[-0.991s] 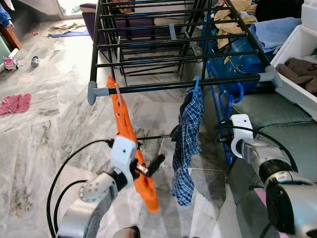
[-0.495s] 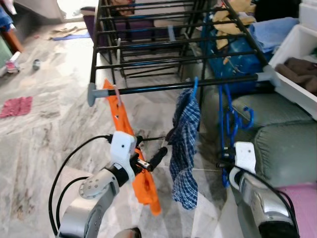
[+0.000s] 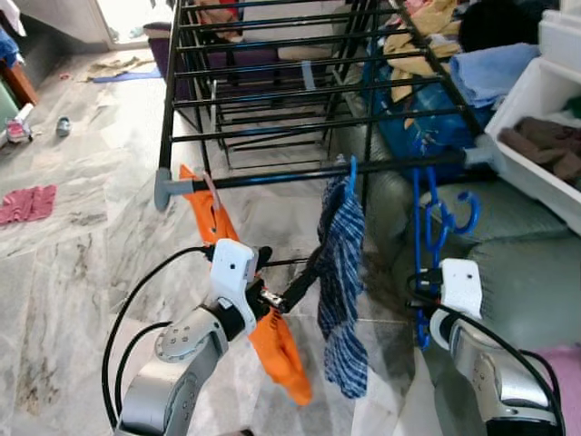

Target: Hang hanger

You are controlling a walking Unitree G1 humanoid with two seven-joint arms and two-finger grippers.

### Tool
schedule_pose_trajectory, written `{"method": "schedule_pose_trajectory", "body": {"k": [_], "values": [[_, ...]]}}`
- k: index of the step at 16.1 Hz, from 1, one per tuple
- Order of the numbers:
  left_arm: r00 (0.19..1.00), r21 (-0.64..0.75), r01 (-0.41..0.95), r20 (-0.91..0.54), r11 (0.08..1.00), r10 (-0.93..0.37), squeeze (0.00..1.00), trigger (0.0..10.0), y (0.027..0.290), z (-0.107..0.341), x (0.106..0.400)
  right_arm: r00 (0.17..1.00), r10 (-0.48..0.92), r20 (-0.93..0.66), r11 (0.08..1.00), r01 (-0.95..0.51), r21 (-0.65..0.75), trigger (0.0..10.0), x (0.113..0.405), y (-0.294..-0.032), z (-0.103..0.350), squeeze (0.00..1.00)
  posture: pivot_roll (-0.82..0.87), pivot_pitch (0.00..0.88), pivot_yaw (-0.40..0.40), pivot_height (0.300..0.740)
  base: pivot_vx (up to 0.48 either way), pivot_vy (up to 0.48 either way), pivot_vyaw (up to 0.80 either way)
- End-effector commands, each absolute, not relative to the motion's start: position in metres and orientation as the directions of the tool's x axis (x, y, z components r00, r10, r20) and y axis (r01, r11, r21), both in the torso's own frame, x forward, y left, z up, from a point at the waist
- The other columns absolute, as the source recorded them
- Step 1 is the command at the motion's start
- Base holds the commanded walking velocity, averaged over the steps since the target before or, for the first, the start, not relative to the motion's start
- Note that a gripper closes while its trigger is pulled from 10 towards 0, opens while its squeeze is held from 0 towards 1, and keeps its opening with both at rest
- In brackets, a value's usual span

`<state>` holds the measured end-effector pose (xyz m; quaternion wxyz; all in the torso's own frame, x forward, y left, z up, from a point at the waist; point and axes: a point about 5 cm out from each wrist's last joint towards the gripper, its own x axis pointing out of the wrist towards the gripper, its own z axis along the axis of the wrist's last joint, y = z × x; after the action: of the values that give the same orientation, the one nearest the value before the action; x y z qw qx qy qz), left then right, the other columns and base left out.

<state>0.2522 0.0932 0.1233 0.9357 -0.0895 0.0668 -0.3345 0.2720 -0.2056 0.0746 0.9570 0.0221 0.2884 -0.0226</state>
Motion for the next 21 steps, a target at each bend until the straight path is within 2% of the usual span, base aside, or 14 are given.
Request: {"method": "schedule_pose_trajectory", "body": {"k": [1,4,11,14,21], "values": [[0.766,-0.209,0.615,-0.074,0.761,-0.639,0.0,10.0,0.096,0.121,0.252,0.833,-0.032,-0.552,0.998,0.061,0.035,10.0,0.271,-0.204,0.078,0.0,-0.01,0.084,0.02,0.74,0.326,0.0,0.0],[0.766,-0.209,0.613,-0.077,0.761,-0.638,0.0,10.0,0.096,0.12,0.252,0.83,-0.034,-0.556,0.997,0.063,0.033,10.0,0.269,-0.204,0.079,0.0,-0.01,0.085,0.02,0.74,0.301,0.0,0.0],[0.777,-0.221,0.593,-0.096,0.774,-0.622,0.0,10.0,0.097,0.116,0.252,0.837,-0.029,-0.546,0.999,0.017,-0.028,10.0,0.267,-0.202,0.084,0.0,-0.01,0.085,0.015,0.74,0.0,0.0,0.0],[0.777,-0.229,0.586,-0.111,0.777,-0.619,0.0,10.0,0.097,0.114,0.253,0.846,0.011,-0.533,0.999,-0.036,-0.037,10.0,0.268,-0.193,0.087,0.0,-0.01,0.083,0.016,0.74,0.0,0.0,0.0],[0.764,-0.233,0.601,-0.112,0.764,-0.635,0.0,10.0,0.095,0.114,0.251,0.857,0.076,-0.51,0.996,-0.092,-0.007,10.0,0.3,-0.19,0.109,0.0,0.0,0.086,0.016,0.74,0.0,0.0,0.0]]}}
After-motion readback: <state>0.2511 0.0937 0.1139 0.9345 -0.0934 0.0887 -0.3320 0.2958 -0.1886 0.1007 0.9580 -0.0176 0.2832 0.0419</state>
